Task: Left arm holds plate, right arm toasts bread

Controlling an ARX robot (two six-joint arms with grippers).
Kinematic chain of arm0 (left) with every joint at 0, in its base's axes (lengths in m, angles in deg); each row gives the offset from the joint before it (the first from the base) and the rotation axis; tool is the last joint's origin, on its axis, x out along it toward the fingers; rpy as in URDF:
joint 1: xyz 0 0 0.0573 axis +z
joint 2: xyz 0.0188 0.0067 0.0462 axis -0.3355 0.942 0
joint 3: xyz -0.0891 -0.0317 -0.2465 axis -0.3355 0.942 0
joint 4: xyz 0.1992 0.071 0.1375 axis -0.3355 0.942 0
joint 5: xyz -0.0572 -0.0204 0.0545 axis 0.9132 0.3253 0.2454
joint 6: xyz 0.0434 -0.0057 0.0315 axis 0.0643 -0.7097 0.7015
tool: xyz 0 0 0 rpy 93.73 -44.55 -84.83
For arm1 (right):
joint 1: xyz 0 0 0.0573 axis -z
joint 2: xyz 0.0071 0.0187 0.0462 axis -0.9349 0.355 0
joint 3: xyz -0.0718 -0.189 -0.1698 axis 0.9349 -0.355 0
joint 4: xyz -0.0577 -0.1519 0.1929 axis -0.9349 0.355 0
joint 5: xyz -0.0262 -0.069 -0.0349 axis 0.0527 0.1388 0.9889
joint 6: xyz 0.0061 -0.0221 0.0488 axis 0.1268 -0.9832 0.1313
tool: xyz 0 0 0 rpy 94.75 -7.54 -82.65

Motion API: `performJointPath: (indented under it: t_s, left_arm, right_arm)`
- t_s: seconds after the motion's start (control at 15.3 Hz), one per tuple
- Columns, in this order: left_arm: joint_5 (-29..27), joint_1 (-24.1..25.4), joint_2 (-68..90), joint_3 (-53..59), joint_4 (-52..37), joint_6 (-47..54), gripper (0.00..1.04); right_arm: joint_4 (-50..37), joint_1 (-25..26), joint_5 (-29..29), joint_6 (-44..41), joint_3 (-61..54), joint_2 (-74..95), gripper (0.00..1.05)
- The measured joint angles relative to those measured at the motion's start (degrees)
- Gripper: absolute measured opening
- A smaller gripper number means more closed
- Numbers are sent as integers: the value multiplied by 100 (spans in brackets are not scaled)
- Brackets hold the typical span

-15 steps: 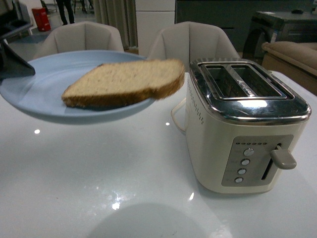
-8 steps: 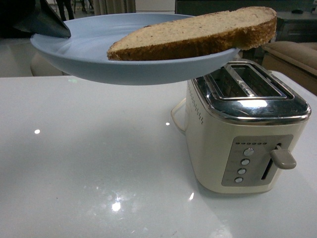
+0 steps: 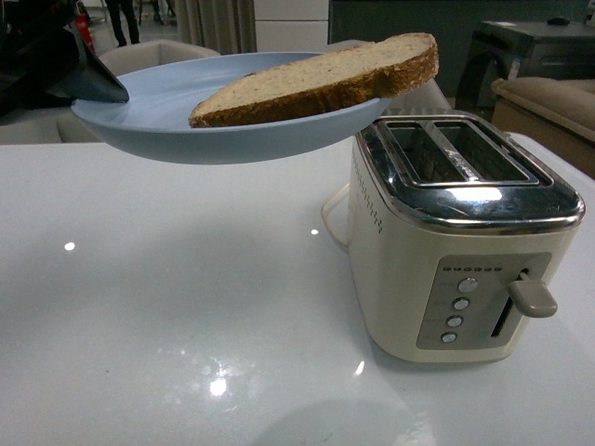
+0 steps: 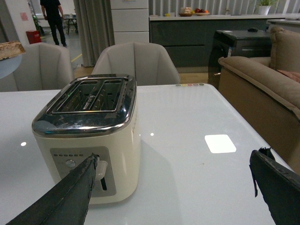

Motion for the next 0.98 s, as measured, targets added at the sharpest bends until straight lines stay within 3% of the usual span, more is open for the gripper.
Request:
performJointPath:
  t_s: [0.98]
  left_arm:
    - [24, -24, -55, 57, -197, 52, 2]
  right_arm:
    - [0, 0, 0, 0, 0, 0, 98]
